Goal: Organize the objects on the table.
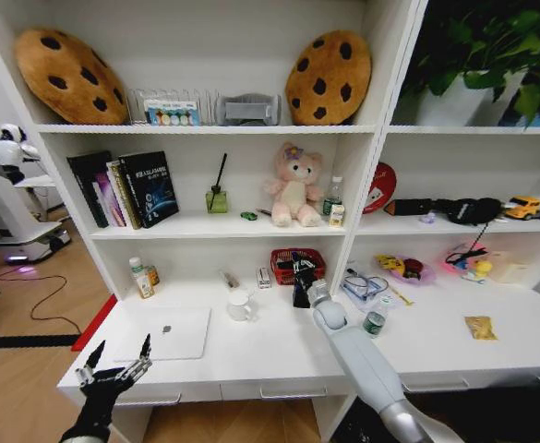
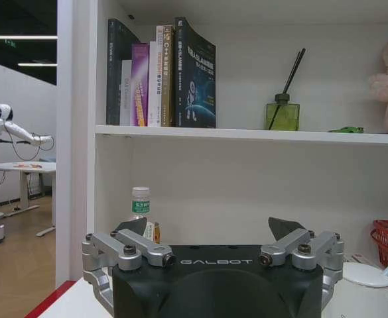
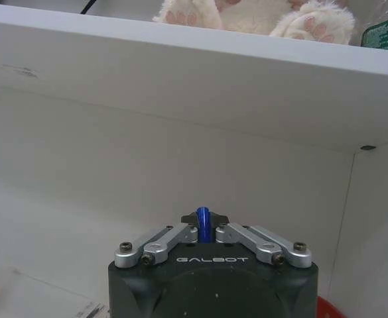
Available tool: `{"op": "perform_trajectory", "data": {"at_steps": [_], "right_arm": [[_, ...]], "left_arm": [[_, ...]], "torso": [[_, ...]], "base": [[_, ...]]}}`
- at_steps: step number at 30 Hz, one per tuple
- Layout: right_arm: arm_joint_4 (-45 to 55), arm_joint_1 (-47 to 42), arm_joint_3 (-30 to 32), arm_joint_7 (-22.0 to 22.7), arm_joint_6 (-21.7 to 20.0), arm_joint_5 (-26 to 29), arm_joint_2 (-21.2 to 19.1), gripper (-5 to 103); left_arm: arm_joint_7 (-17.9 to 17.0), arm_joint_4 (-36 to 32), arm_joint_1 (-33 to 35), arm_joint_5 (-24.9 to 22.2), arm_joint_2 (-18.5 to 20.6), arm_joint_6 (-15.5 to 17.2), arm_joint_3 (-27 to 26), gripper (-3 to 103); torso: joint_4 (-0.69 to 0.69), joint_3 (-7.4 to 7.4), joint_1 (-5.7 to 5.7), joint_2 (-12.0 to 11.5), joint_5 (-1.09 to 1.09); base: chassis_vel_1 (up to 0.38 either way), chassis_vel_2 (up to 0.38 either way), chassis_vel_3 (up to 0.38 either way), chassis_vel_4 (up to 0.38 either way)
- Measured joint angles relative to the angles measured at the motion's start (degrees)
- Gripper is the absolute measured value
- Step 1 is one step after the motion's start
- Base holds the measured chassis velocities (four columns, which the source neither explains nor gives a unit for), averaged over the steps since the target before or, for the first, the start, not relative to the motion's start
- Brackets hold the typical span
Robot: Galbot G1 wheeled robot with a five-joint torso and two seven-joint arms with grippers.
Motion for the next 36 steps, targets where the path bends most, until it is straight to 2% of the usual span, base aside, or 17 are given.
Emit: {"op": "perform_trajectory", "data": {"at_steps": [2,4,6,9,11,12,14,18,19,20,21,23,24,29,32,34,36], "right_arm": [[0.80,-1.07,0.05,0.46,-0.38,-0.73,-0.14,4],[1.47,-2.05,0.12,0.86,-0.81,-1.44,-0.43,7],[2.93,-3.35,0.26,1.42,-1.34,-1.88,-1.08,18],[4.44,-4.48,0.47,2.25,-1.89,-1.88,-1.72,22],[7.07,-6.34,0.96,3.68,-2.52,-1.81,-2.63,33],[7.07,-6.34,0.96,3.68,-2.52,-1.81,-2.63,33],[12.75,-9.50,1.62,5.87,-3.72,-0.73,-4.55,50],[19.73,-12.32,2.36,7.70,-6.34,1.40,-7.05,55],[28.40,-15.81,3.09,10.58,-11.55,5.77,-10.44,61],[30.43,-16.69,3.29,11.29,-12.94,7.14,-11.10,66],[39.12,-21.82,4.30,13.50,-18.08,13.26,-13.53,72],[42.47,-24.56,4.83,14.14,-19.91,15.01,-14.20,77],[47.76,-31.02,5.99,14.98,-22.44,16.30,-14.58,83],[51.49,-41.42,7.82,16.16,-23.85,11.23,-12.16,97],[51.75,-46.35,8.70,17.92,-23.79,7.96,-9.87,100],[51.78,-49.14,9.08,21.05,-23.37,6.88,-8.68,100],[51.92,-51.55,9.34,26.86,-22.96,6.61,-7.95,100]], "left_arm": [[0.00,0.00,0.00,0.00,0.00,0.00,0.00,100],[0.00,0.00,0.00,0.00,0.00,0.00,0.00,100],[0.00,0.00,0.00,0.00,0.00,0.00,0.00,100],[0.00,0.00,0.00,0.00,0.00,0.00,0.00,100],[-0.01,0.00,0.00,0.00,0.00,0.00,0.00,100],[-0.01,0.00,0.00,0.00,0.00,0.00,0.00,100],[-0.02,0.00,0.00,0.00,0.00,0.00,0.00,100],[-0.02,0.00,0.00,0.00,0.01,0.00,0.01,100],[-0.06,0.00,0.00,0.00,0.00,0.00,0.00,100],[-0.02,0.00,0.00,0.00,0.01,-0.01,0.01,100],[0.01,0.00,0.00,0.00,0.01,-0.01,0.01,100],[-0.05,0.00,0.00,0.00,0.00,-0.02,0.00,100],[-0.04,0.00,0.00,0.00,0.00,-0.02,0.00,100],[-0.01,0.00,0.00,0.00,0.00,-0.02,0.01,100],[-0.04,0.00,0.00,0.00,0.00,-0.02,0.00,100],[-0.03,0.00,0.00,0.00,0.00,-0.02,0.00,100],[-0.03,0.00,0.00,0.00,0.00,-0.02,0.00,100]], "torso": [[0.00,0.00,0.00,0.00,0.00],[-0.01,0.00,0.00,0.00,0.00],[-0.01,0.00,0.00,0.00,0.00],[0.00,0.00,0.00,0.00,0.00],[-0.01,0.00,0.00,0.00,0.00],[-0.01,0.00,0.00,0.00,0.00],[0.00,0.00,0.00,0.00,0.02],[-0.01,0.00,0.00,0.00,0.02],[-0.03,-0.01,0.00,0.01,-0.01],[-0.02,-0.01,0.00,0.01,-0.01],[-0.02,-0.01,-0.01,0.01,0.00],[-0.01,-0.01,-0.01,0.01,0.00],[-0.02,-0.02,-0.02,0.02,0.02],[-0.02,-0.02,-0.03,0.02,0.01],[0.00,-0.01,-0.02,0.01,0.01],[-0.01,-0.01,-0.02,0.02,0.01],[-0.01,-0.01,-0.02,0.02,0.00]], "base": [[0.000,0.000,0.000,0.000],[0.000,0.000,0.000,0.000],[0.000,0.000,0.000,0.000],[0.000,0.000,0.000,0.000],[0.000,0.000,0.000,0.000],[0.000,0.000,0.000,0.000],[0.000,0.000,0.000,0.000],[0.000,0.000,0.000,0.000],[0.000,0.000,0.000,0.000],[0.000,0.000,0.000,0.000],[0.000,0.000,0.000,0.000],[0.000,0.000,0.000,0.000],[0.000,0.000,0.000,0.000],[0.000,0.000,0.000,0.000],[0.000,0.000,0.000,0.000],[0.000,0.000,0.000,0.000],[0.000,0.000,0.000,0.000]]}}
